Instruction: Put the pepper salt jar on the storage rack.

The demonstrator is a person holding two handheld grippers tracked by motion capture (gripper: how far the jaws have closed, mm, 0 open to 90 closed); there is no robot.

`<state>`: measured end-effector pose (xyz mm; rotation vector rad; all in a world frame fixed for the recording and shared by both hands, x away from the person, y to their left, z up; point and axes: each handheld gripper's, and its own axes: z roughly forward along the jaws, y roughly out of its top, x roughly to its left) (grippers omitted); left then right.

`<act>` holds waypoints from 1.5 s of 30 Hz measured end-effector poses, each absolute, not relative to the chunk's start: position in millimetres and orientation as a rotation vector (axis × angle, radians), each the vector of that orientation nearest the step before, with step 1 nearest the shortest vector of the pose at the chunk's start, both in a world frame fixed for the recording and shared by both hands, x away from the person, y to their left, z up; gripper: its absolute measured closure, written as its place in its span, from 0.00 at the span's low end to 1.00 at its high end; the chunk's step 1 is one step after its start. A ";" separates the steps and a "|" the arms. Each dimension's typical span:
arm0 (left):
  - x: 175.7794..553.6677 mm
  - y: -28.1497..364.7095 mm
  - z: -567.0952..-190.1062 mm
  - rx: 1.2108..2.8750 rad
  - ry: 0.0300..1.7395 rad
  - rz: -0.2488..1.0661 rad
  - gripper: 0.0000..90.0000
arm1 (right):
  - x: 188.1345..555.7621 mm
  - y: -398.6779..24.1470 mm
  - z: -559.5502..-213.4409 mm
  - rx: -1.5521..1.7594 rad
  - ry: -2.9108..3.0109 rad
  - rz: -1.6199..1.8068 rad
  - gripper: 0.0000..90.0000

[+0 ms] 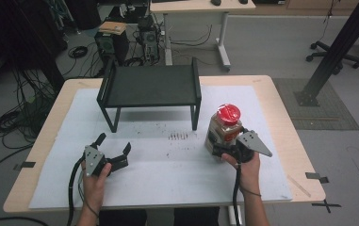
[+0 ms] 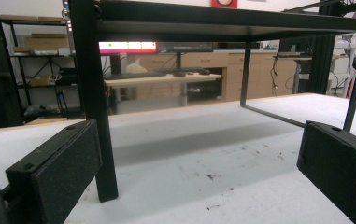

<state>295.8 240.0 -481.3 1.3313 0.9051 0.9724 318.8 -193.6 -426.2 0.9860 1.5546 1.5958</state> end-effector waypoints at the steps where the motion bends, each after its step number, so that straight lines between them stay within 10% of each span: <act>1: 295.8 240.0 -481.3 1.332 0.905 0.972 0.00 | 318.7 -193.6 -426.3 0.986 1.554 1.596 0.00; 45: 295.7 239.9 -481.3 1.331 0.903 0.973 0.00 | 319.6 -192.9 -425.9 0.977 1.566 1.588 0.00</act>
